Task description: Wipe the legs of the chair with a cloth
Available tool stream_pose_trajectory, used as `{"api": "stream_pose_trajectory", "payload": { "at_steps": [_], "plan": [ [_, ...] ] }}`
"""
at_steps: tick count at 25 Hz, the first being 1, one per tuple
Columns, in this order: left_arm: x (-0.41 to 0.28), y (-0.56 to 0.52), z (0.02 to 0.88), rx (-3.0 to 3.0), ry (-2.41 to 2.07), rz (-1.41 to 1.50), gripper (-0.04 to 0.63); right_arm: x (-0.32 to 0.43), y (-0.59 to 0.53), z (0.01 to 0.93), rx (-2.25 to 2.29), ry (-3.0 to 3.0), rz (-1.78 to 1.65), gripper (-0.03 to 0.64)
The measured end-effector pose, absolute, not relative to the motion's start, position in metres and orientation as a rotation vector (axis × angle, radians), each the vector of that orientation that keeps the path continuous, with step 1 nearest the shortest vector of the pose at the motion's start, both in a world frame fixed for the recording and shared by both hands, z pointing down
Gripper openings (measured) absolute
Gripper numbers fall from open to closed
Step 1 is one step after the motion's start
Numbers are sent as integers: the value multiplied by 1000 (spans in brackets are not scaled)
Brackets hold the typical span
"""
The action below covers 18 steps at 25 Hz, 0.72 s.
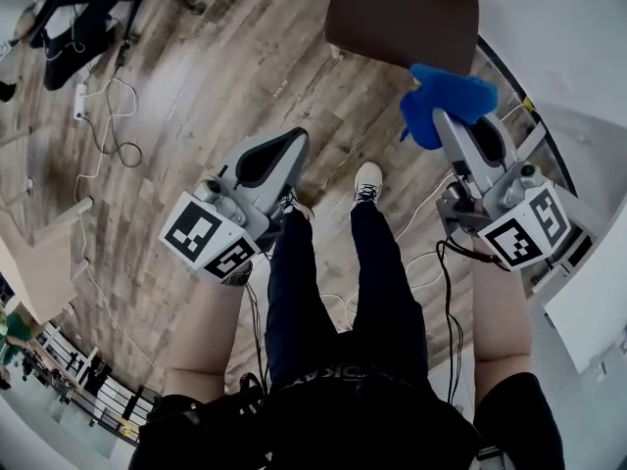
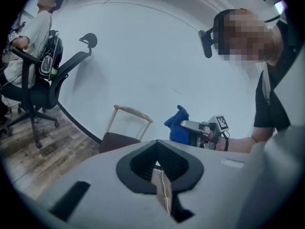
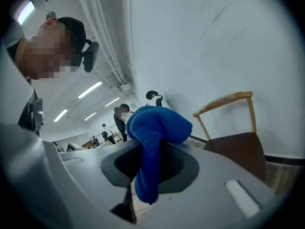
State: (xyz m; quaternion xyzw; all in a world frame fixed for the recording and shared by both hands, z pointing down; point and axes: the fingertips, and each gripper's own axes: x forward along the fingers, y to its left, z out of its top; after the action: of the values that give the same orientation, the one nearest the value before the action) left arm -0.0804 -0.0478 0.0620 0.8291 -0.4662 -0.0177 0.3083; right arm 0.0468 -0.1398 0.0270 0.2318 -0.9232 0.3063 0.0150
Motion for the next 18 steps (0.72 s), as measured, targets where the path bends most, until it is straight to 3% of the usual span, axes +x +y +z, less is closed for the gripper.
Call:
{"api": "stream_pose_trajectory", "payload": {
  "at_steps": [8,18],
  "plan": [
    [-106,-36,142,2255,-1266,-7,5,16,-142,95,740,-2867,886,86],
    [-134,-18,304,2247,-1290,-30,5,-9,-140,252,748,-2841,802,86]
  ]
}}
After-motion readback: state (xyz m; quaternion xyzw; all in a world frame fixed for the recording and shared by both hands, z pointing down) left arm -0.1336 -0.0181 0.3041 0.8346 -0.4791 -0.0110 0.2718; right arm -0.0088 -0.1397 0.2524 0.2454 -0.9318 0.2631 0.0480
